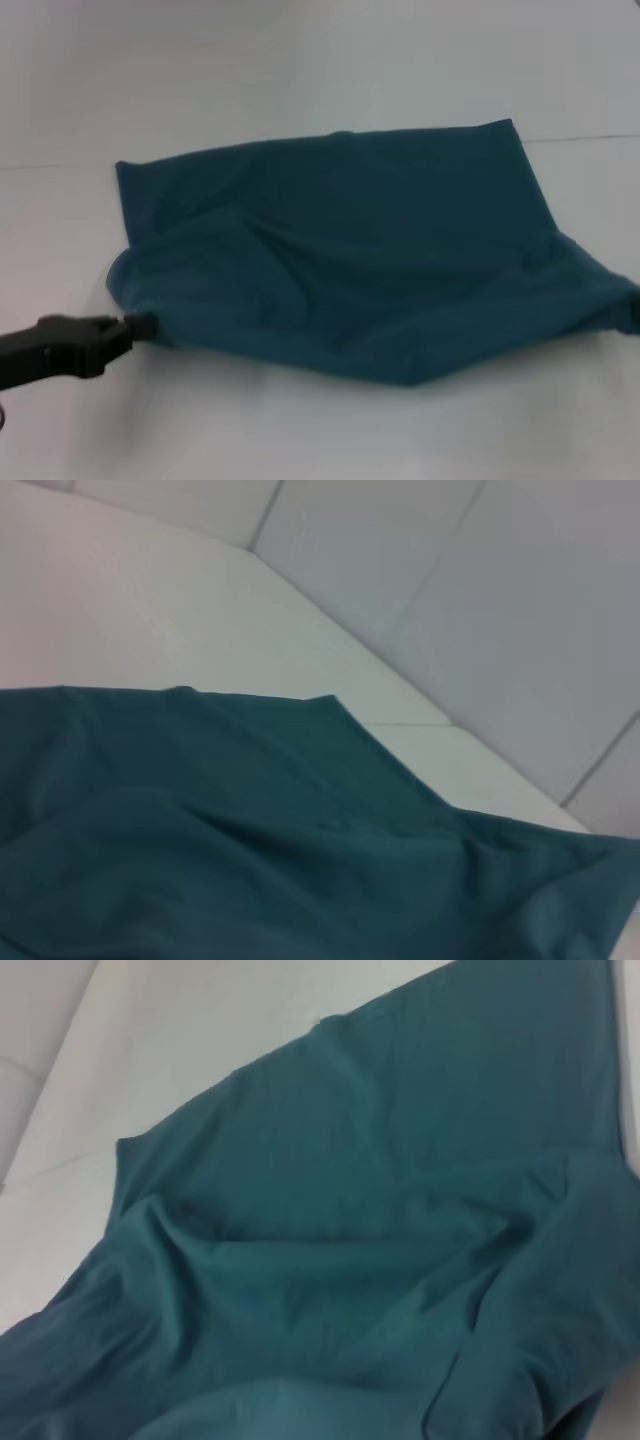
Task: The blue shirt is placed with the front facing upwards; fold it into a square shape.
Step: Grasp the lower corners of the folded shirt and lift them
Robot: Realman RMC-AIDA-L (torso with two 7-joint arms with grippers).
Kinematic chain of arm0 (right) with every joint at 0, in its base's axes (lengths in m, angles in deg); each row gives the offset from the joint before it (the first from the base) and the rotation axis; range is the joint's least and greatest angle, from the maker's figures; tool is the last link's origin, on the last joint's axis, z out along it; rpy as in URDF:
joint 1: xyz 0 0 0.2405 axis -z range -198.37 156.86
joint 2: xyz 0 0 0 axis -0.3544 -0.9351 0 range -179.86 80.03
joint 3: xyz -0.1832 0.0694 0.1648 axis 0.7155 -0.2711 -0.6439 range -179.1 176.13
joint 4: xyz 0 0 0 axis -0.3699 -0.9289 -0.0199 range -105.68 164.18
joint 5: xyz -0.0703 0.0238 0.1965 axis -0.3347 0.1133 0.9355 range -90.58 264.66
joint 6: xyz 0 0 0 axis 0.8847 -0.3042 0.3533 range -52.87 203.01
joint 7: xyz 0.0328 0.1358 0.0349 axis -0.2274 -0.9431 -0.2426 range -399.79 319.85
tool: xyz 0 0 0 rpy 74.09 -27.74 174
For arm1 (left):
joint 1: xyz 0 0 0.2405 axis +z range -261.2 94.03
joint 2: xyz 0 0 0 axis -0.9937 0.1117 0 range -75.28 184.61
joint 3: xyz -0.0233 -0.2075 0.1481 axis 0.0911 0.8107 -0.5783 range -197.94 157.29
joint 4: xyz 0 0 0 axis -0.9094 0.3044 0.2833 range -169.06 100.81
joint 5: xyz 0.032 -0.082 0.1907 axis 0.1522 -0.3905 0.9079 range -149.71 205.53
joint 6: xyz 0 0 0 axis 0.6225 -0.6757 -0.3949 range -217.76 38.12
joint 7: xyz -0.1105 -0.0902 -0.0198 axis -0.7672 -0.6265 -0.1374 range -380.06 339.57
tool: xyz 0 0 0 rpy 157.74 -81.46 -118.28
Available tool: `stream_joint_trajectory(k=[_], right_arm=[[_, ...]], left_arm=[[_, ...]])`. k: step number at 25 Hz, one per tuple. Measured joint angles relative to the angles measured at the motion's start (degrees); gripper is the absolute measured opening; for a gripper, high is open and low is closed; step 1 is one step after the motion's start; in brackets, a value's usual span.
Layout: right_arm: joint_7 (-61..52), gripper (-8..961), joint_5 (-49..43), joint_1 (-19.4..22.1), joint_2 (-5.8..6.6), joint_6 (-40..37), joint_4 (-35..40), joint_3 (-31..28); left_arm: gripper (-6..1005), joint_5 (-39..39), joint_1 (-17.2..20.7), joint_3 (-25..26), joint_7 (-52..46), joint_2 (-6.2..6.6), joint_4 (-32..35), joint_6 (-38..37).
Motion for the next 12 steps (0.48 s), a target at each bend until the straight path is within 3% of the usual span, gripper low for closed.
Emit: stream_joint_trajectory(k=[6,12], right_arm=[[1.9,82,0.0,3.2,-1.42,-4.7,-0.1,-4.8],[2.1,86,0.1,6.4,-1.90,-6.2,-0.5,-6.0]], left_arm=[[88,0.1,2.4,2.2,-0.1,-0.11,0.0,-6.5],[92,0.4,3.6,2.3,-0.6,-0.11,0.1,-8.2]])
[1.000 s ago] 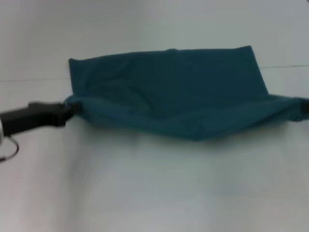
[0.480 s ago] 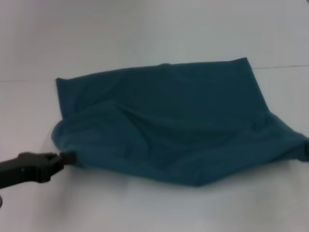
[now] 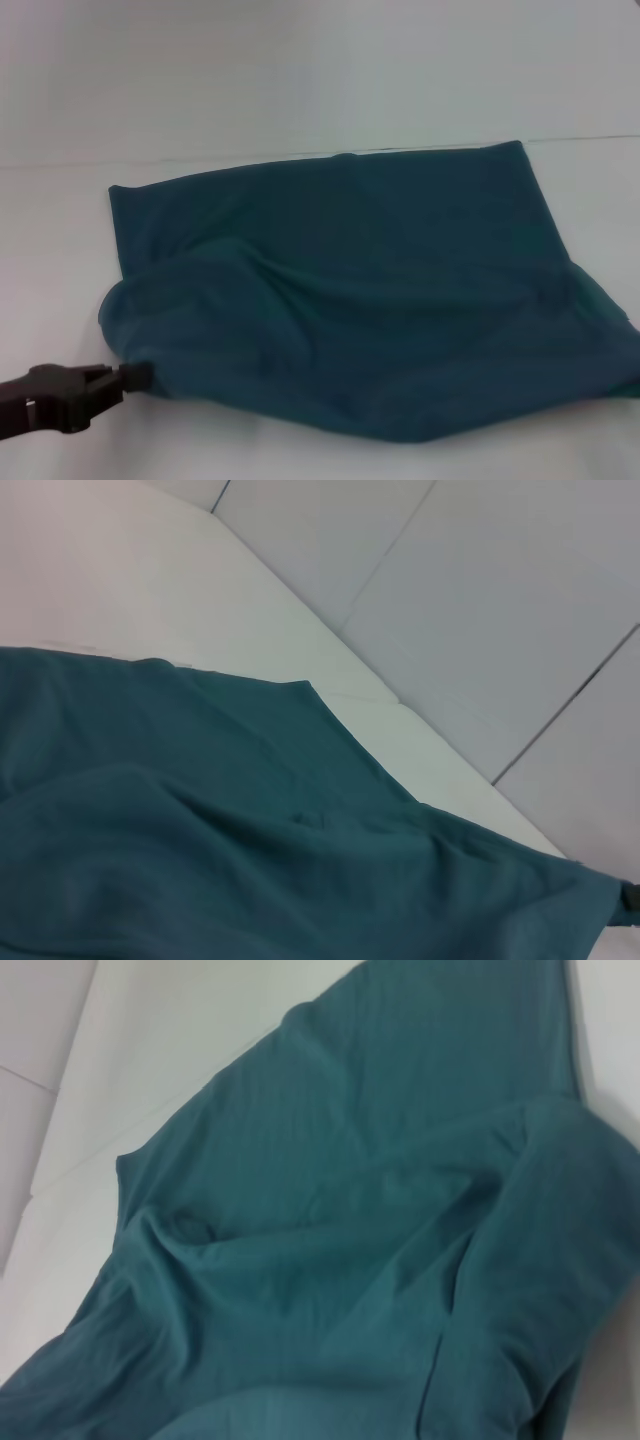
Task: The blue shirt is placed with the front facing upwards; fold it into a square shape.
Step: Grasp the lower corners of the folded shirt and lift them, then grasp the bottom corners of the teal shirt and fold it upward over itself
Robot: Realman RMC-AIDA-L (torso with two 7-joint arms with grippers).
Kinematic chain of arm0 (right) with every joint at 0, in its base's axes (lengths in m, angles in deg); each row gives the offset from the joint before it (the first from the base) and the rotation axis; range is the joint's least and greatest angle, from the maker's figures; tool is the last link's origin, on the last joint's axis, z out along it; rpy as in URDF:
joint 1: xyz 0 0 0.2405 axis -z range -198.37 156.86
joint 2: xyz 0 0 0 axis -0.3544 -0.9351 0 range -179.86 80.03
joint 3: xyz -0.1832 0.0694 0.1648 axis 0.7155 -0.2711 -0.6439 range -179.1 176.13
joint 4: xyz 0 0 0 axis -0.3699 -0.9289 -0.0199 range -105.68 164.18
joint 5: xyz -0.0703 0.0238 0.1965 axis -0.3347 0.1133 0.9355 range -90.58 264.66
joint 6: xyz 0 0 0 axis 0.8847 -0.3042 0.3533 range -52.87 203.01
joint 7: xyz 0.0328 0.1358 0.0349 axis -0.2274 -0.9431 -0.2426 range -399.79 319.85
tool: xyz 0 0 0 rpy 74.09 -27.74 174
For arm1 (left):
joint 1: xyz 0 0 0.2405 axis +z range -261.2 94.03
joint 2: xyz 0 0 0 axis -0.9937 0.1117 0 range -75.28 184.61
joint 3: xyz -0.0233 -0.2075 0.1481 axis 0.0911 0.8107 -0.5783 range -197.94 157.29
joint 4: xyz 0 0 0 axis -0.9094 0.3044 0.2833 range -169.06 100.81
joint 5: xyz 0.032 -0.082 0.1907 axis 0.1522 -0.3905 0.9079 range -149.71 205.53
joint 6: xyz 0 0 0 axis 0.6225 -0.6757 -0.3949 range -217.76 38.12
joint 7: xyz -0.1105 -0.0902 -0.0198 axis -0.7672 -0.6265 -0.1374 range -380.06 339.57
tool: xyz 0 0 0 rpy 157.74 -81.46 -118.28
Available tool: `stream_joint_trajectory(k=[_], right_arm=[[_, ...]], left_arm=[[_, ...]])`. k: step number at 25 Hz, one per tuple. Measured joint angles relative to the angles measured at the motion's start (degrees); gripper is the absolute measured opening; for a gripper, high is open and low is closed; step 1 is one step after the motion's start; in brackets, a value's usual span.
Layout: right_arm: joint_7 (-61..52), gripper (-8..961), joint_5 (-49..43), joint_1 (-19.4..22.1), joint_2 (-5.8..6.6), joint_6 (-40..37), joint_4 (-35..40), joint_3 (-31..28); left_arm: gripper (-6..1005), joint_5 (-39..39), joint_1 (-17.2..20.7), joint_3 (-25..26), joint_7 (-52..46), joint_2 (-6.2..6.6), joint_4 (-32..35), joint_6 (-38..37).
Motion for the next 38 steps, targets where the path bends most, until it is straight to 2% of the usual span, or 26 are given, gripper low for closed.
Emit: stream_joint_trajectory(k=[11,15,20,23,28,32,38], right_arm=[[0.8,94,-0.3,3.9,-1.81,-4.4,0.3,-3.8],[1.3,96,-0.4,5.2,-1.72,-4.9,0.1,-4.3],[1.6,100,-0.2,3.8,-1.43,-4.9,-0.4,-5.4],[1.6,102,-0.2,1.4,-0.35,-5.0,-1.8,-5.7],[1.4,105,-0.6,-4.2,3.37,-2.7,-6.0,-5.2],[0.9,108,-2.2,-8.7,5.90,1.4,-8.9,-3.8],[-0.4,112,-5.0,-14.8,8.12,5.8,-10.7,-2.4]], left_arm=[[99,1.6,1.2,1.3,-0.8,0.00,0.1,-2.6],[102,2.7,1.5,2.4,-0.9,0.00,0.4,-2.7],[105,3.1,-0.4,4.6,-3.4,0.55,-0.7,-1.0],[107,3.1,-2.5,5.9,-5.1,1.33,-1.4,0.3],[111,3.6,-7.1,5.6,-5.6,3.03,-4.9,3.5],[114,5.0,-11.5,5.5,-6.0,4.56,-8.5,7.6],[118,5.4,-16.8,5.4,-6.5,6.68,-10.9,12.9]])
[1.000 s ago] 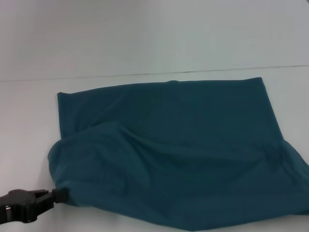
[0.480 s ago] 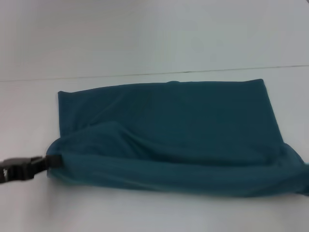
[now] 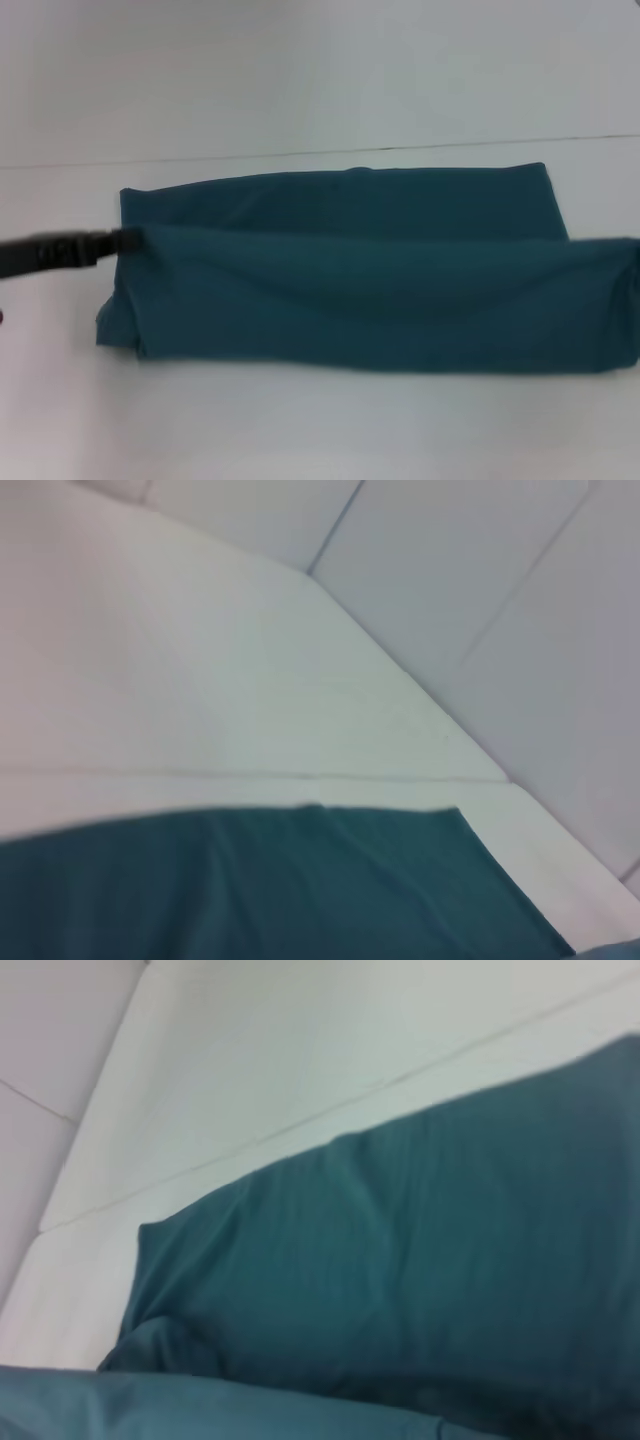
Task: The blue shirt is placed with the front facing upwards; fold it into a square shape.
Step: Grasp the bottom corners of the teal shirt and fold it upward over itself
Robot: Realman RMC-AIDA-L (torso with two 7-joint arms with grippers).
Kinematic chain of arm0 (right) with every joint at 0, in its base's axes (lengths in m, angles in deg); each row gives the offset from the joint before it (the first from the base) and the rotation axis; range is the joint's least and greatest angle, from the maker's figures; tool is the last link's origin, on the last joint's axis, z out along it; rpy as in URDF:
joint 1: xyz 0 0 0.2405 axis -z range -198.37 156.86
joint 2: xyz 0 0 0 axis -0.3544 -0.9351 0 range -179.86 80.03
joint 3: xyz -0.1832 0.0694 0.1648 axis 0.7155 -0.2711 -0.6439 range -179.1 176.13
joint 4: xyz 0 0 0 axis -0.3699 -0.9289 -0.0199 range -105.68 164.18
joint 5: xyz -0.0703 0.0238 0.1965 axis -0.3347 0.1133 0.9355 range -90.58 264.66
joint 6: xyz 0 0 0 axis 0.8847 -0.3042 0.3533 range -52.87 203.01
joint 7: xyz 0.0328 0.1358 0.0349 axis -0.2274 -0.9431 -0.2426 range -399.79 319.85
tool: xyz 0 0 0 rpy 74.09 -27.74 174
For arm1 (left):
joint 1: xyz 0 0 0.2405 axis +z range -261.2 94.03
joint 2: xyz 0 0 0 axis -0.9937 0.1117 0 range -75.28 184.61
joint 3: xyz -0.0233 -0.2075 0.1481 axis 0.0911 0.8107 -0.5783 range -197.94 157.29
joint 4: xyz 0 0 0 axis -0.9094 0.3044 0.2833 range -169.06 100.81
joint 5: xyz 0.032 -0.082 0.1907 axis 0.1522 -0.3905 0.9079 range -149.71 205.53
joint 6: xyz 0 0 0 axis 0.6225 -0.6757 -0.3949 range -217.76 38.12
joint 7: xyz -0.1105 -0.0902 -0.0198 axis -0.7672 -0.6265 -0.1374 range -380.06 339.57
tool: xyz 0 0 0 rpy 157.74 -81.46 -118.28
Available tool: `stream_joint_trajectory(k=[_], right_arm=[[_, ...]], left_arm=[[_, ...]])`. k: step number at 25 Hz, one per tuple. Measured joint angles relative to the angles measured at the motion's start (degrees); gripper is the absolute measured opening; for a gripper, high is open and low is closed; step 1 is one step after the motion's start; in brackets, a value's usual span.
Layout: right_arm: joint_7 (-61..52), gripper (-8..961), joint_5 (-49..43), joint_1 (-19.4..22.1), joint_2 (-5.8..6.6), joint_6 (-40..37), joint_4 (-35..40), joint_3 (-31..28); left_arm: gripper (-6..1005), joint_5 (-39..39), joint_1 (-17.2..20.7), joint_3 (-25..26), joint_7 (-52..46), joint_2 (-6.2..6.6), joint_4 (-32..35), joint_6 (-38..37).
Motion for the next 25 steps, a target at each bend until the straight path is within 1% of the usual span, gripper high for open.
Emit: stream_joint_trajectory(k=[3,6,10,14,18,25], right_arm=[[-1.0,114,-0.8,-2.3,0.76,2.1,0.0,1.2],[-2.1,116,-0.9,-4.1,1.05,3.8,0.0,2.2],[-3.1,118,-0.9,-5.5,1.13,7.4,-0.1,4.2],[-3.9,121,-1.0,-6.2,1.14,10.7,-0.2,6.2],[-4.2,123,-1.0,-6.9,1.20,13.0,-0.2,6.7],[-4.8,128,-1.0,-8.6,1.34,16.3,-0.3,7.0]], left_arm=[[120,0.1,-1.8,-0.1,0.0,0.48,-0.3,3.1],[122,0.3,-3.3,-0.4,0.2,0.74,-0.7,5.9],[125,0.4,-5.7,-1.1,0.4,1.19,-2.7,10.1],[127,0.4,-7.6,-3.5,0.6,1.81,-5.1,14.9],[130,0.4,-8.9,-5.7,0.7,1.91,-5.5,19.3],[135,0.4,-10.3,-6.8,0.6,2.11,-5.9,24.2]])
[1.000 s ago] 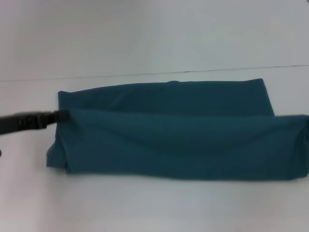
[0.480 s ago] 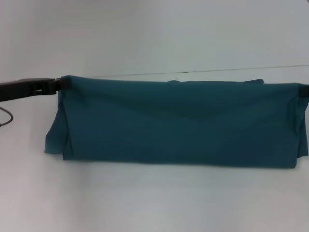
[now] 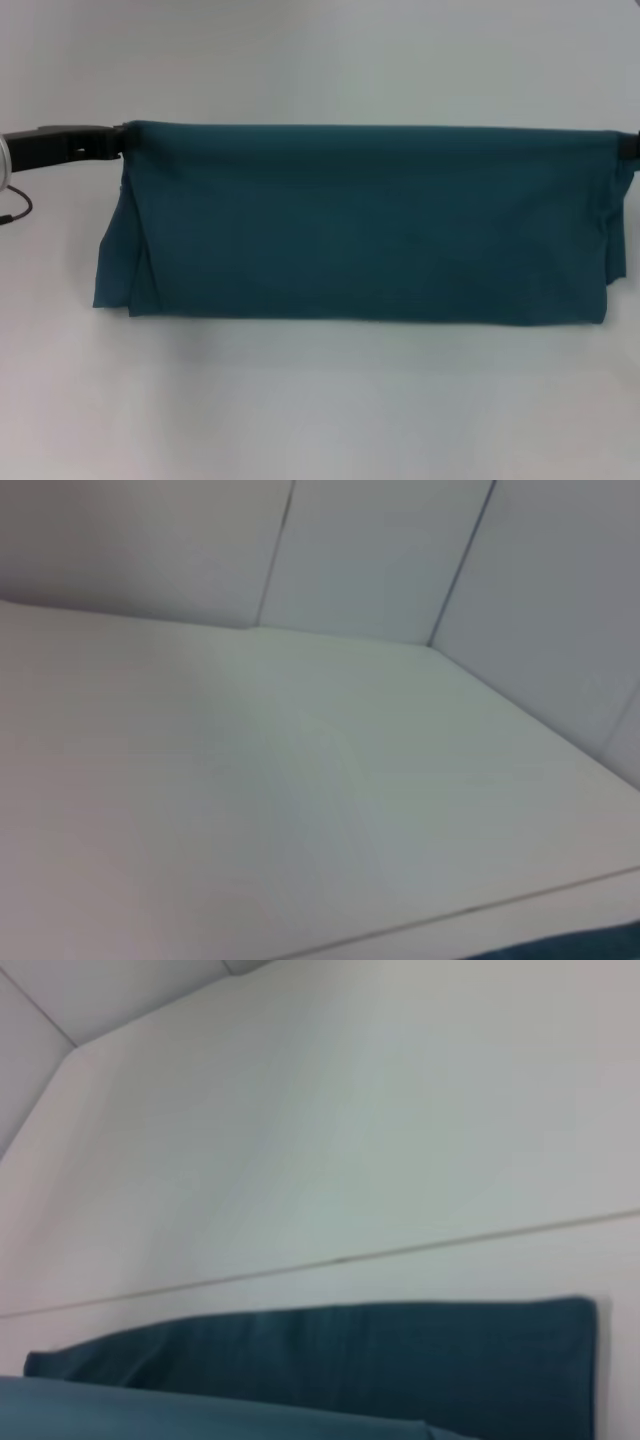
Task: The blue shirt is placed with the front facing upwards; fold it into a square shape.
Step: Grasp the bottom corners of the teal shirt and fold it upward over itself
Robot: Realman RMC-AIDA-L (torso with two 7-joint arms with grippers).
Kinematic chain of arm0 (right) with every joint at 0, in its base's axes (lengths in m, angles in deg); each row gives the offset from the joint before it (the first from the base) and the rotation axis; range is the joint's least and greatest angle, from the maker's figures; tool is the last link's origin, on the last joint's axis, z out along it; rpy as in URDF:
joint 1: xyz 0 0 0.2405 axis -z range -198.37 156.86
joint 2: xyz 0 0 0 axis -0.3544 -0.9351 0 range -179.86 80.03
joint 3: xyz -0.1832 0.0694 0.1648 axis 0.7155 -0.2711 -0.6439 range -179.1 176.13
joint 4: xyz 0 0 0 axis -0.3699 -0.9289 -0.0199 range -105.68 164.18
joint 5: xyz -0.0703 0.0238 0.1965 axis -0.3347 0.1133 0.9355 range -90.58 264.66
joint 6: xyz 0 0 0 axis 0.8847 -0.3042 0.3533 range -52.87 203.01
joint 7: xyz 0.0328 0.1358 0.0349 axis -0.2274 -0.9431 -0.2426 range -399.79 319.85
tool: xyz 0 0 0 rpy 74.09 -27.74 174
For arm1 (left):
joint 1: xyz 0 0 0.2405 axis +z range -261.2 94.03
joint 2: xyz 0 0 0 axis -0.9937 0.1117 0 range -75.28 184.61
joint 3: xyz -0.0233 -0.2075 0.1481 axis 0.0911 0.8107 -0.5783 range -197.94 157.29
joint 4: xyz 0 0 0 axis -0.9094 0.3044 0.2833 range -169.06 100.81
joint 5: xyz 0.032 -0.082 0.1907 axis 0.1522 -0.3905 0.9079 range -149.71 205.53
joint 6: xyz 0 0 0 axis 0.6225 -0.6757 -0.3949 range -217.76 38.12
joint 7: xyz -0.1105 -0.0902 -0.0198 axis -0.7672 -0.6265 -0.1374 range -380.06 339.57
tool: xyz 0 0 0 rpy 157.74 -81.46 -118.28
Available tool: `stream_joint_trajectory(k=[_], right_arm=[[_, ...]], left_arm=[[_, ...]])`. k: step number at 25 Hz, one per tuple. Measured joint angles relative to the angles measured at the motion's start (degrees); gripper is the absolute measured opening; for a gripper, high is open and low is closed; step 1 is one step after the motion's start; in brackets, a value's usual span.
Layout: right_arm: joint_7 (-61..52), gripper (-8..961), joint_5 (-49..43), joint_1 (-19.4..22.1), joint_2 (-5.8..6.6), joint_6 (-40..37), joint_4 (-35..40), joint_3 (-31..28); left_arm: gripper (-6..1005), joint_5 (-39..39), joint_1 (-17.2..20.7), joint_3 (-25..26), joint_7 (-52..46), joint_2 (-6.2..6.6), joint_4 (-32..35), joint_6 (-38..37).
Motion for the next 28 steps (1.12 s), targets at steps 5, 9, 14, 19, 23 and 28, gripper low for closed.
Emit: stream_joint_trajectory(k=[5,9,14,19,23,28], right_arm=[[-0.2,131,-0.1,-1.9,0.50,4.2,-4.0,2.2],[-0.2,134,-0.2,-3.8,0.65,8.7,-7.8,4.1],[0.0,137,-0.4,-5.9,0.41,14.8,-11.7,6.0],[0.3,141,-0.3,-7.3,-0.18,21.1,-15.3,8.2],[0.6,143,-0.2,-7.7,-1.60,28.6,-18.4,9.2],[6.7,147,0.2,-7.8,-7.46,40.9,-19.0,9.4]], left_arm=[[138,0.0,-0.8,0.0,0.4,0.36,-2.5,3.7],[141,0.0,-1.1,-1.2,0.6,0.52,-4.4,7.1],[144,0.0,-1.3,-2.2,0.6,-0.12,-5.1,11.7],[148,0.1,-2.4,-2.4,1.7,-0.31,-7.6,16.1],[150,-0.4,-3.1,-2.3,6.3,-1.68,-9.5,21.4],[154,-0.7,-3.9,-2.7,16.0,-7.72,-9.7,34.9]])
